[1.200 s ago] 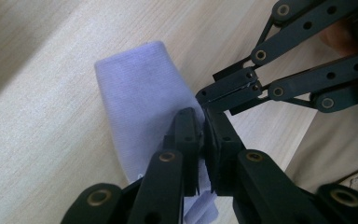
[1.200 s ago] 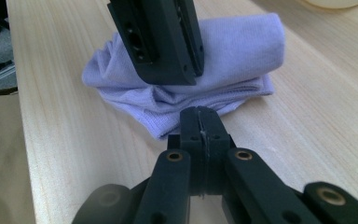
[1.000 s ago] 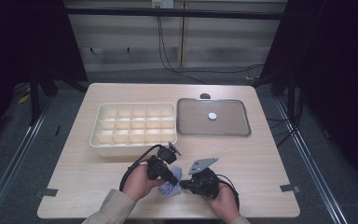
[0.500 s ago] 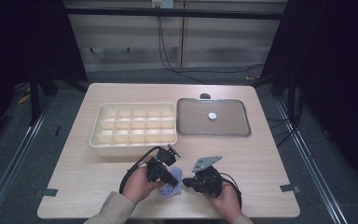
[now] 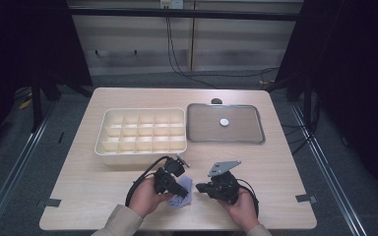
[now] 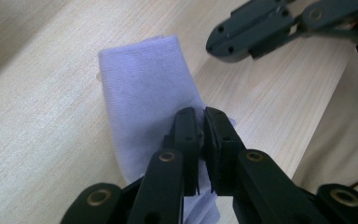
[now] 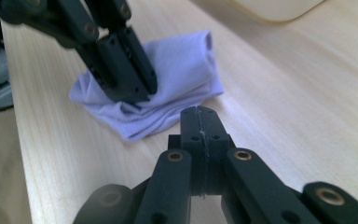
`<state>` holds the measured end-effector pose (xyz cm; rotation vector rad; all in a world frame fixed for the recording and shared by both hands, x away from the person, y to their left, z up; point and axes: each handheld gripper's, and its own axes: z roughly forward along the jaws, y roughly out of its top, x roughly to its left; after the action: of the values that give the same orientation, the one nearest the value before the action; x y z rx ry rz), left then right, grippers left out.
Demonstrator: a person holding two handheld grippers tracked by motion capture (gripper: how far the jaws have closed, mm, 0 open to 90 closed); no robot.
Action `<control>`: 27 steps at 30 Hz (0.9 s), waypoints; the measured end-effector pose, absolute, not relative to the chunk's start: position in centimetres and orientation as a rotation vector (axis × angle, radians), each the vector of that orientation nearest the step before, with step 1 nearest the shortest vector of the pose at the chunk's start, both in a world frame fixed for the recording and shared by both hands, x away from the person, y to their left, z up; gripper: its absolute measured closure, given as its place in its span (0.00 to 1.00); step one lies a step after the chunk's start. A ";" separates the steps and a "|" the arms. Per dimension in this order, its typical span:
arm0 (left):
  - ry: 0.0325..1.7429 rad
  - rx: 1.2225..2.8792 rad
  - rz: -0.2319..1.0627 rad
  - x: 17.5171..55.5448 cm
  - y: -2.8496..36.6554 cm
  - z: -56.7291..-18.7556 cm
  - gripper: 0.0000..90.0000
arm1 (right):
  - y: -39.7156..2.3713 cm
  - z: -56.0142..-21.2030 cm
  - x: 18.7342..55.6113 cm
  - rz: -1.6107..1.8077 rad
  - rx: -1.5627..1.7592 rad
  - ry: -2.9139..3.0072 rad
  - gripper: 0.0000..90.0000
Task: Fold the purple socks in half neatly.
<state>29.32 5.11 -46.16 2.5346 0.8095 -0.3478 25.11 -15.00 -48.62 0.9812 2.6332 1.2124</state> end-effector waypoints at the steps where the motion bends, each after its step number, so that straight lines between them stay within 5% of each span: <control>1: 0.813 2.526 -0.349 29.3 5.1 -46.2 0.94 | -15.1 -48.5 25.2 1.219 0.986 2.622 1.00; 27: 0.852 2.431 -0.356 28.8 6.1 -46.6 0.91 | -12.1 -48.0 27.3 1.285 0.974 2.618 1.00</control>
<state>28.78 6.07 -46.57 2.4306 0.8519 -0.3563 27.28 -12.11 -48.04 0.9742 2.6183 1.2847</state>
